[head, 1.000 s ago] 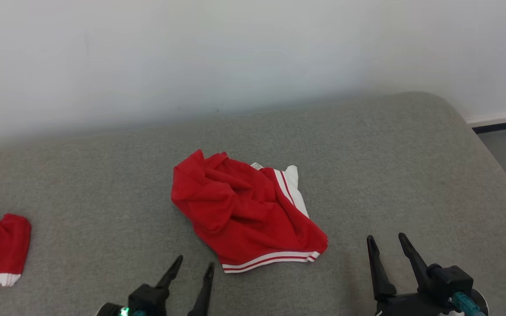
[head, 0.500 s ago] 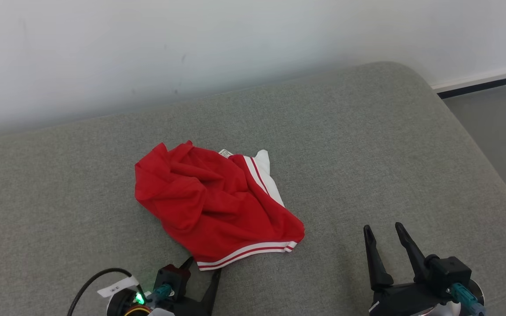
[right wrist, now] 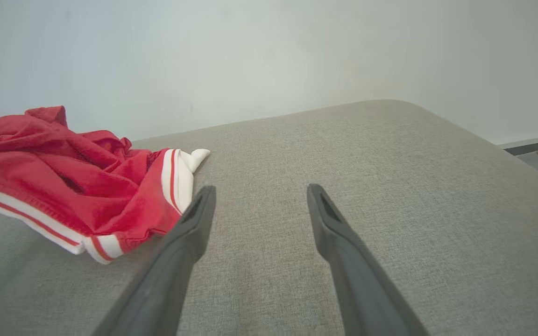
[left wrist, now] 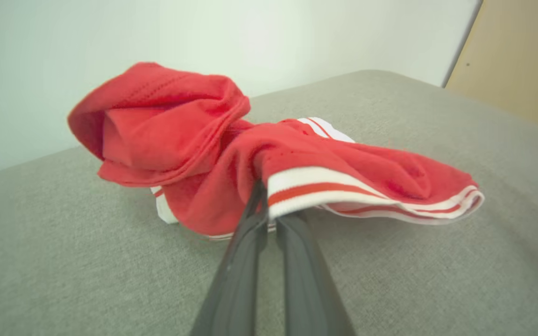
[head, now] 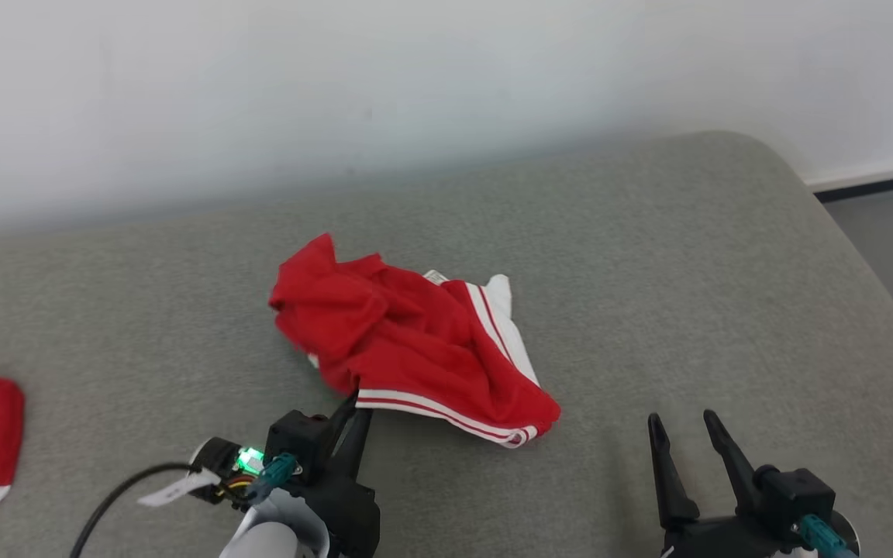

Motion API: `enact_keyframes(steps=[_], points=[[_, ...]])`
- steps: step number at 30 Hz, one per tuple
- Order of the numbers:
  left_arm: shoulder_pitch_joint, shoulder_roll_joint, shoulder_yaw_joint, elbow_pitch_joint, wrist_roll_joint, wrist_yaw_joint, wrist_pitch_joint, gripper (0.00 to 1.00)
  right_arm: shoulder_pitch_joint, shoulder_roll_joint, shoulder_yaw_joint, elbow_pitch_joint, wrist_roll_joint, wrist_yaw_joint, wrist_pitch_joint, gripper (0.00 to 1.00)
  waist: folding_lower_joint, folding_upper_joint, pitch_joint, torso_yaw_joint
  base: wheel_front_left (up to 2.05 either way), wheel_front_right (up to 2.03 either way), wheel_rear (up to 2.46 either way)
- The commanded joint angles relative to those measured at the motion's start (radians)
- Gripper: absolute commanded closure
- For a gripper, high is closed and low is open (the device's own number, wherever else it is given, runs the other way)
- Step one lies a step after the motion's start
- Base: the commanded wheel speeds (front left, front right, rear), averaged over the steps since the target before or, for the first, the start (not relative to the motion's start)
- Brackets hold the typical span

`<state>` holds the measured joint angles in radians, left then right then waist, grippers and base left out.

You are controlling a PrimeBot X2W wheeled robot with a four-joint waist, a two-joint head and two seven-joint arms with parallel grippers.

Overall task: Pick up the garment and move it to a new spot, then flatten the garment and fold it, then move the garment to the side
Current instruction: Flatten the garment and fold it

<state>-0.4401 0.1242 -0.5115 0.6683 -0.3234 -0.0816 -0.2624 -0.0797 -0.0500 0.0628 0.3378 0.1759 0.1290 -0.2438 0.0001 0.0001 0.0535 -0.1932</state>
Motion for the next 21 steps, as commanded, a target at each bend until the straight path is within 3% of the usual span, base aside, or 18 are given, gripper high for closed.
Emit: enact_keyframes(steps=[1, 7, 14, 21], points=[[0.018, 0.007, 0.001, -0.022, 0.013, 0.004, -0.003, 1.00, 0.008, -0.001, 0.000, 0.000, 0.005, 0.003, -0.004, 0.00, -0.0001, -0.0001, -0.026, 0.036, 0.00, 0.00, 0.00], [0.084, 0.066, -0.006, -0.257, 0.063, 0.048, 0.009, 1.00, 0.025, -0.001, -0.001, 0.005, 0.012, 0.003, -0.005, 0.00, -0.0001, -0.0001, -0.061, 0.109, 0.00, 0.00, 0.00], [0.238, 0.130, -0.008, -0.519, 0.044, 0.110, 0.132, 1.00, 0.025, -0.001, 0.008, 0.010, 0.019, 0.003, -0.008, 0.00, -0.0001, -0.0001, -0.067, 0.148, 0.00, 0.00, 0.00], [0.365, 0.174, 0.012, -0.494, 0.007, 0.137, 0.155, 1.00, 0.016, -0.001, 0.007, 0.017, 0.015, 0.003, -0.006, 0.00, -0.0001, -0.0001, -0.055, 0.142, 0.00, 0.00, 0.00]])
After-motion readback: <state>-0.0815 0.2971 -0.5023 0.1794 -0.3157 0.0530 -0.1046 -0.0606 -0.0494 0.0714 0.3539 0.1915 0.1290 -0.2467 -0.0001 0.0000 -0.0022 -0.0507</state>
